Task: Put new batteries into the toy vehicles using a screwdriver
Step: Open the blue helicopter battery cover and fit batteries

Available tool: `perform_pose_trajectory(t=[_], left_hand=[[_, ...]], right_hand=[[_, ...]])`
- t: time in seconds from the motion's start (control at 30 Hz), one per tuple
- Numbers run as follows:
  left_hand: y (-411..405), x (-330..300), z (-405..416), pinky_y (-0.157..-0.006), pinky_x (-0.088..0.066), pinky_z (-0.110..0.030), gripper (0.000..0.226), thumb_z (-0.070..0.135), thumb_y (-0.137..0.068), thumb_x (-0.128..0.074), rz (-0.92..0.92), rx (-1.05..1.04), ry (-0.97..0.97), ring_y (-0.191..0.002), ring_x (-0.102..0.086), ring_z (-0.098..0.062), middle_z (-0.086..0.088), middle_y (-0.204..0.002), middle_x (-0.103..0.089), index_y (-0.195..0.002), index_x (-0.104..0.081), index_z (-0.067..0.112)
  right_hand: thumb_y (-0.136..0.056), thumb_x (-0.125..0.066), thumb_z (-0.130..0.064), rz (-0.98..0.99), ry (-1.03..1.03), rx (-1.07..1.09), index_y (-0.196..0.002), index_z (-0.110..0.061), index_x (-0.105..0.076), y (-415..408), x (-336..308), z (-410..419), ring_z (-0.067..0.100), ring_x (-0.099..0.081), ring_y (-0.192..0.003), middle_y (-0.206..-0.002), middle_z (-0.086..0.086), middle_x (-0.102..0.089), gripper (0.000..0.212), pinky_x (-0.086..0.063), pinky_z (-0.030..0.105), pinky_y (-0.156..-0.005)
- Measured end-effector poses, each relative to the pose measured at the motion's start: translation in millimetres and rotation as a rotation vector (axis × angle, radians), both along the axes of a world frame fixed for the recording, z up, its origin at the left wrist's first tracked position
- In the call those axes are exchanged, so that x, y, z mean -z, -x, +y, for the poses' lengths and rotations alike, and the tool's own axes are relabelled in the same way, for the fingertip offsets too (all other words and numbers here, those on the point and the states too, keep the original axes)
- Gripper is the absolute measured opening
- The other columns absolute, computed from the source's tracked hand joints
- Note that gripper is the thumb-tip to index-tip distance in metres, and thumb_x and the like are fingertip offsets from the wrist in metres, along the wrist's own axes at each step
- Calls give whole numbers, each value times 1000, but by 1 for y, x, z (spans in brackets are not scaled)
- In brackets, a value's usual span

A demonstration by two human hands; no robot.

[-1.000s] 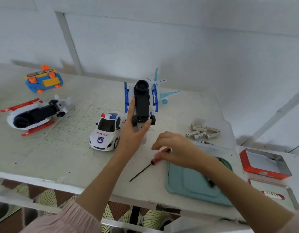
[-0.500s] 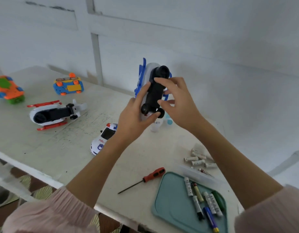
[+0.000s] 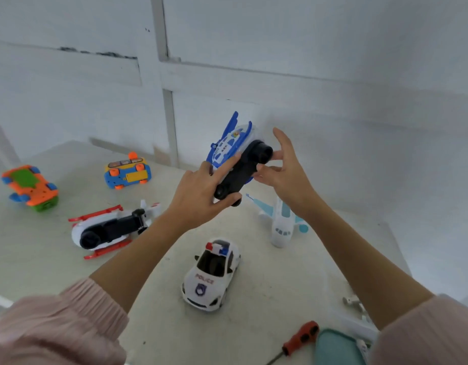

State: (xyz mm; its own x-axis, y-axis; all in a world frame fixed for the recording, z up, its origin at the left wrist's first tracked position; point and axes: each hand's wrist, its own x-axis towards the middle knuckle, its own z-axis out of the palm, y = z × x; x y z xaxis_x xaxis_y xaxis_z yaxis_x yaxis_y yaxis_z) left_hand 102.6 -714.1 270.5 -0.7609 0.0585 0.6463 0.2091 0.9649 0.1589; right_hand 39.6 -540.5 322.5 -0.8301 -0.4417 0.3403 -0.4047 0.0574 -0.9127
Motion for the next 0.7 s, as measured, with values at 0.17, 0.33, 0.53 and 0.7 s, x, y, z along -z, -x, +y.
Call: perform_pose_trajectory(t=[0.17,0.33,0.53,0.7], left_hand=[[14,11,-39,-69,-34,-31,87,55,-85,-48,-44,-8,-155,-65,-49,-19,-5,-108,-65,-152,-3,21],[31,28,-66,-78,-29,-30,88,43,-85,-62,-108,12,-181,-74,-46,-17,0,-121,-60,-151,-12,14],[52,43,-92,-83,-26,-27,84,54,-81,-51,-143,66,-50,-100,-54,-22,-4,-126,-57,-149,-20,16],[68,47,-98,-93,-32,-36,83,55,-77,-42,-156,146,61,-108,-52,-24,-6,-128,-55,-147,-26,14]], right_hand=[[-86,-62,-8,-119,-65,10,-138,-14,-32,15,11,-31,26,-63,-99,-120,8,-48,60,-55,34,-83],[-80,-70,-23,-106,-215,27,-124,-22,-47,37,21,-45,21,-53,-112,-127,5,-42,49,-48,33,-91],[-91,-52,-37,-473,-14,-41,-108,-16,-52,63,31,-53,29,-61,-104,-116,11,-55,27,-55,40,-80],[-89,-49,-45,-555,-77,-45,-115,-8,-56,74,40,-61,26,-67,-88,-107,12,-64,45,-57,38,-71]])
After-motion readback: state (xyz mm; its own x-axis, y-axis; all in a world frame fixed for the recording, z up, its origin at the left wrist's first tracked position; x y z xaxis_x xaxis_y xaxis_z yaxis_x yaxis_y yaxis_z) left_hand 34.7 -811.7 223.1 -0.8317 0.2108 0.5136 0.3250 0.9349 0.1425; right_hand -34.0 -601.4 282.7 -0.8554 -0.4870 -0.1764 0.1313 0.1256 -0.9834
